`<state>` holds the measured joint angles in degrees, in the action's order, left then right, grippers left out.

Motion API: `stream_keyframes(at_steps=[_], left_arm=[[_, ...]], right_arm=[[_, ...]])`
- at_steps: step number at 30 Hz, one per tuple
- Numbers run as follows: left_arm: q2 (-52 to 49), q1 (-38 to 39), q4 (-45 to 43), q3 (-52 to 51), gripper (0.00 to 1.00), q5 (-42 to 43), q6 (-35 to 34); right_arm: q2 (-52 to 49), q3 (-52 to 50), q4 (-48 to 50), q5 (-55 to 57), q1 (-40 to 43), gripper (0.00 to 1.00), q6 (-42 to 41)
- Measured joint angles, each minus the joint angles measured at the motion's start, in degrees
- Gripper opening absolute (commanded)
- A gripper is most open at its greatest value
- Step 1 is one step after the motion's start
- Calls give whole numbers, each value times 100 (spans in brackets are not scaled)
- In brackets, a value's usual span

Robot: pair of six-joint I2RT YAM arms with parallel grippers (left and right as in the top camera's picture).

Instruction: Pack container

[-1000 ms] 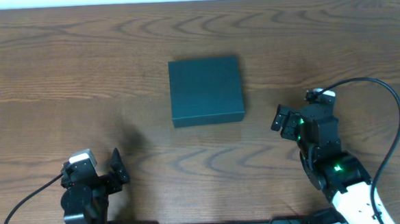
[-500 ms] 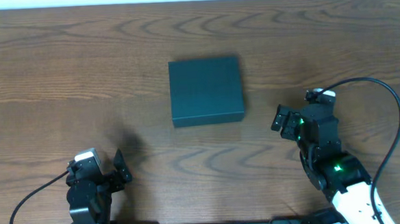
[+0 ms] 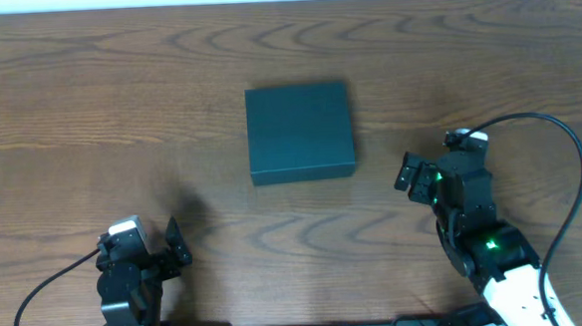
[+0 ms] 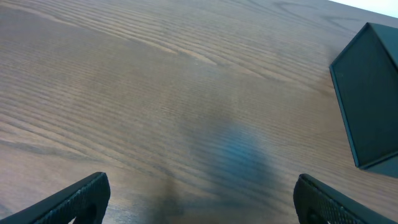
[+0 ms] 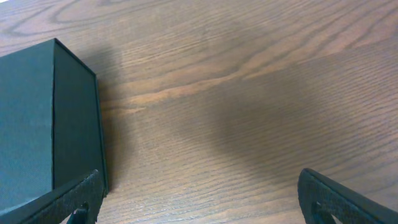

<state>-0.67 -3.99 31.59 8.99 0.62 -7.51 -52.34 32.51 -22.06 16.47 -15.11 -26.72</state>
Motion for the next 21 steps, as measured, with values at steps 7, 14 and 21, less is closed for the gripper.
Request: stream_keyframes(at_steps=[7,14,21], left_arm=[[0,0,0,0,95,0,0],[0,0,-2,0,95,0,0],[0,0,-2,0,95,-2,0]], right_arm=[[0,0,2,0,0,99,0],[0,0,2,0,0,99,0],[118,0,-415,17,7,99,26]])
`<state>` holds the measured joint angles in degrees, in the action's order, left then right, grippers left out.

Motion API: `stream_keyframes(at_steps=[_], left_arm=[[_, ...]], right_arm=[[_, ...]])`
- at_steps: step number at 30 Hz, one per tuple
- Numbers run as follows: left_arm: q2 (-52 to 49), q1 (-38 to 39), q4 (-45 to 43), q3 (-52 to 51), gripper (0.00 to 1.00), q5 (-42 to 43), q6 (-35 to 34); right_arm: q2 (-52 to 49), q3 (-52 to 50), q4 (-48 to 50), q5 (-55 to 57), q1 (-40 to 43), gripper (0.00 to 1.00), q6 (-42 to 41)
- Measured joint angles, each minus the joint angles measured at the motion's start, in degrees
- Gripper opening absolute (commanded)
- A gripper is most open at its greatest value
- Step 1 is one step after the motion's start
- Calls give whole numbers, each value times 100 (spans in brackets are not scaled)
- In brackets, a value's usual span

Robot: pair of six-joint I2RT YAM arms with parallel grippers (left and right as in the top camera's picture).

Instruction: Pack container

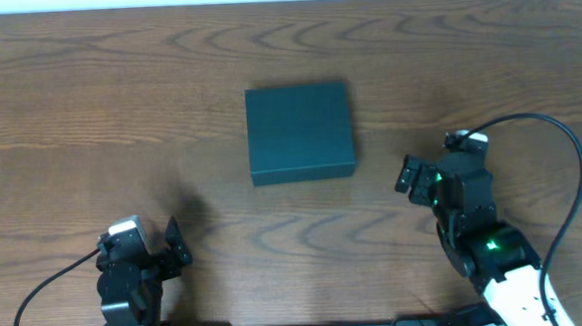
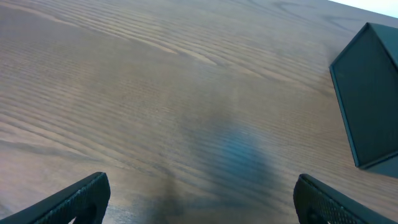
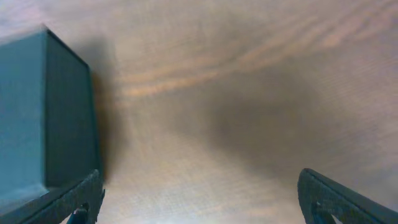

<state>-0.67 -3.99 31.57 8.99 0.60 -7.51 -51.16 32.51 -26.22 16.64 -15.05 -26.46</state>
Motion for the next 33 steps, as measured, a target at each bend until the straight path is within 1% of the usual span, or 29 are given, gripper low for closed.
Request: stream_keyframes(at_steps=[5,11,14,23,30,33], left_arm=[[4,0,2,0,95,-2,0],[4,0,2,0,95,-17,0],[4,0,2,0,95,-17,0],[4,0,2,0,95,-20,0],[4,0,2,0,95,-17,0],[4,0,2,0,95,-17,0]], right_arm=[[817,-2,-470,72,243,99,11],[2264,-44,-990,337,848,99,107],[2938,-275,-1014,476,1045,99,142],[4127,-1733,-981,549,1357,99,151],[4780,-2240,-789,551,1419,99,155],[4918,-2291,-758,551,1419,99,177]])
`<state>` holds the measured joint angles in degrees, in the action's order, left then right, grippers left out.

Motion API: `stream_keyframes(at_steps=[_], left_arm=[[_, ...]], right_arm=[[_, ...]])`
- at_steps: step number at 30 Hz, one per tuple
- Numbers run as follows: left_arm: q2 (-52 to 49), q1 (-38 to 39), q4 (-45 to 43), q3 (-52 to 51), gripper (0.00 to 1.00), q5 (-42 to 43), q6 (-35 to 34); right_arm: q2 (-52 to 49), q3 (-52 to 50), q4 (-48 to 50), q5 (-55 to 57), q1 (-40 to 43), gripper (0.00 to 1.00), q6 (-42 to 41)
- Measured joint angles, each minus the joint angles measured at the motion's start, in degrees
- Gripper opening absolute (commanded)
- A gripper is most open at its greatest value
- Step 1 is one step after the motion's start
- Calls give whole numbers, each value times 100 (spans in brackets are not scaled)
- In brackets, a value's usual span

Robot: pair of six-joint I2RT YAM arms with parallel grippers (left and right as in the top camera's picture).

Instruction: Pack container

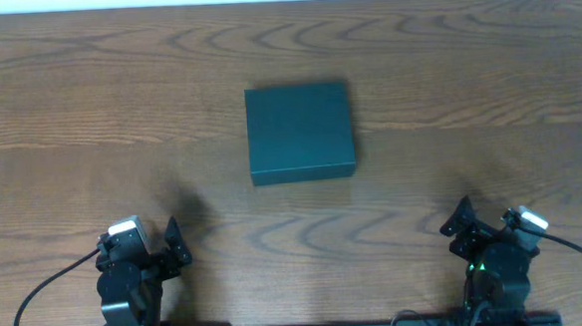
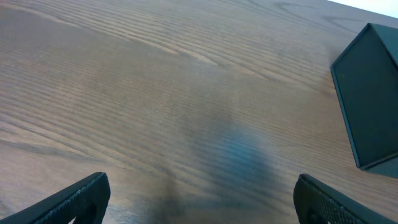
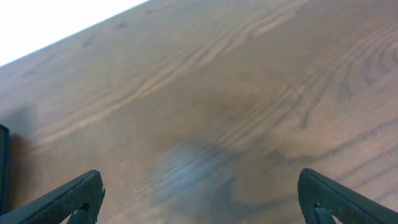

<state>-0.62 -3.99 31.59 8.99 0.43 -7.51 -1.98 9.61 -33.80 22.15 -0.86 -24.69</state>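
A closed dark teal box [image 1: 299, 132] sits on the wooden table a little behind its middle; its corner shows at the right edge of the left wrist view [image 2: 370, 93]. My left gripper [image 1: 173, 244] rests open at the near left edge, its fingertips [image 2: 81, 196] wide apart over bare wood. My right gripper [image 1: 461, 222] is folded back at the near right edge, open, with nothing between its fingers [image 3: 74, 196]. A sliver of the box shows at the left edge of the right wrist view [image 3: 2, 168].
The wooden table [image 1: 89, 114] stretches bare around the box. Its far edge meets a white background [image 3: 56, 18]. Black cables trail from both arm bases along the near rail.
My right arm has drawn back from beside the box's right side to the near right edge of the table. The left arm and the box have not moved.
My right gripper stood open just right of the closed box, the left arm parked at the near left. It stayed close to the box a moment later. Now both arms sit folded at the near edge, the box unmoved and closed.
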Motion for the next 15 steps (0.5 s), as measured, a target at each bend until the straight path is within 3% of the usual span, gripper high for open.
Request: stream_keyframes(at_steps=[15], left_arm=[[0,0,0,0,95,-2,0]], right_arm=[[114,0,20,-2,0,99,31]])
